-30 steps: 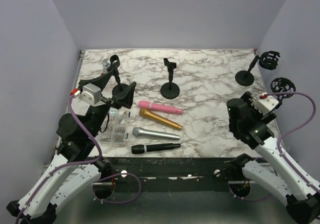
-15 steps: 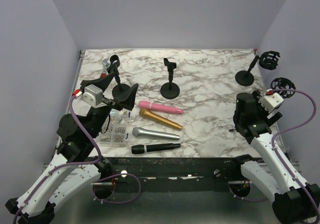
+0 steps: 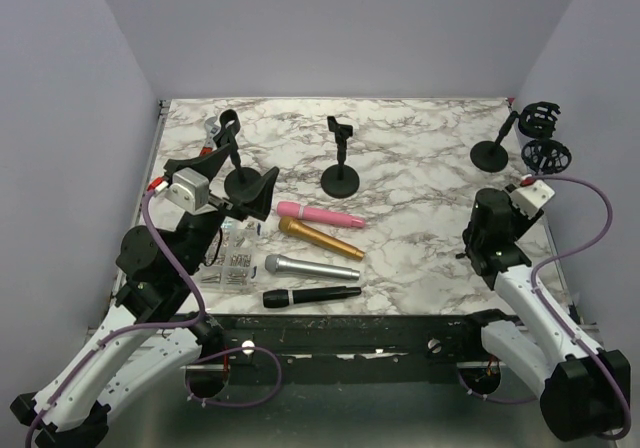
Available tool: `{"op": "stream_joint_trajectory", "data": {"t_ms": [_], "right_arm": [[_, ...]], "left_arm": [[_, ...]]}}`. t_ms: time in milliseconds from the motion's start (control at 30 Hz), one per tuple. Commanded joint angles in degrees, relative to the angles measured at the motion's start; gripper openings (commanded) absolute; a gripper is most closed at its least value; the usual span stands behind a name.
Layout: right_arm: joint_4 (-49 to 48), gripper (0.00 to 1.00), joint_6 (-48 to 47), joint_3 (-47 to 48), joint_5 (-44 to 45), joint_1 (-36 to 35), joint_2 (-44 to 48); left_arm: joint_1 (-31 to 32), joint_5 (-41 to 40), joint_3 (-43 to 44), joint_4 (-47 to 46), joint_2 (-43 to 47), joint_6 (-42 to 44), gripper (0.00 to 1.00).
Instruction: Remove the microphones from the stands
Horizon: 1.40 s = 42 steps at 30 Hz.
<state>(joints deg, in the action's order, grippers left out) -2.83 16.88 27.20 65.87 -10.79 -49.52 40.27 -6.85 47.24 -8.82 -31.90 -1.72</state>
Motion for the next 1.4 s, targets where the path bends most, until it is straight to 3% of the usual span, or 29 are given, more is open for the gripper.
{"op": "stream_joint_trajectory", "data": {"t_ms": [0, 167, 333, 433, 533, 667, 933, 1100, 1233, 1367], "right_arm": [[-6.5, 0.4, -1.0, -1.0, -5.8, 0.2, -1.2], [-13.3, 0.22, -4.6, -3.0, -17.4, 0.2, -0.3], [-20.9, 0.13, -4.2, -6.2, -22.8, 0.1, 1.3], [-27.9, 0.12, -6.4, -7.3, -36.4, 0.2, -0.7], [-36.5, 0.08, -8.9, -7.4, -50.5, 0.2, -7.0], [-45.3, 0.06, -9.6, -3.1, -58.2, 0.2, -18.1], [-51.4, 0.03, -8.2, 12.2, -62.3, 0.2, -36.4], [-50.5, 0.04, -6.6, 19.3, -58.9, 0.1, -45.1], [-48.9, 0.09, -6.2, 19.8, -53.0, -2.0, -46.4], [-44.7, 0.39, -5.3, 19.4, -50.8, -3.3, -45.4]], "left_arm": [[0.5, -0.5, 1.2, 0.0, -0.8, 0.3, 0.99], [0.5, -0.4, 1.2, 0.0, -1.0, 0.2, 0.99], [0.5, -0.4, 1.2, 0.0, -1.4, 0.2, 0.99], [0.4, -0.3, 1.2, 0.1, -1.6, 0.1, 0.99], [0.5, -0.2, 1.3, 0.2, -1.7, 0.0, 0.99], [0.5, -0.6, 1.2, 0.2, -1.8, 0.3, 0.99], [0.5, -0.1, 1.6, 0.6, -2.7, 0.2, 0.99], [0.4, -0.5, 1.6, 0.7, -2.7, 0.7, 0.99], [0.5, -0.8, 1.5, 0.6, -3.1, 0.9, 0.99], [0.4, -0.5, 1.6, 0.6, -3.8, 0.8, 0.99]]}}
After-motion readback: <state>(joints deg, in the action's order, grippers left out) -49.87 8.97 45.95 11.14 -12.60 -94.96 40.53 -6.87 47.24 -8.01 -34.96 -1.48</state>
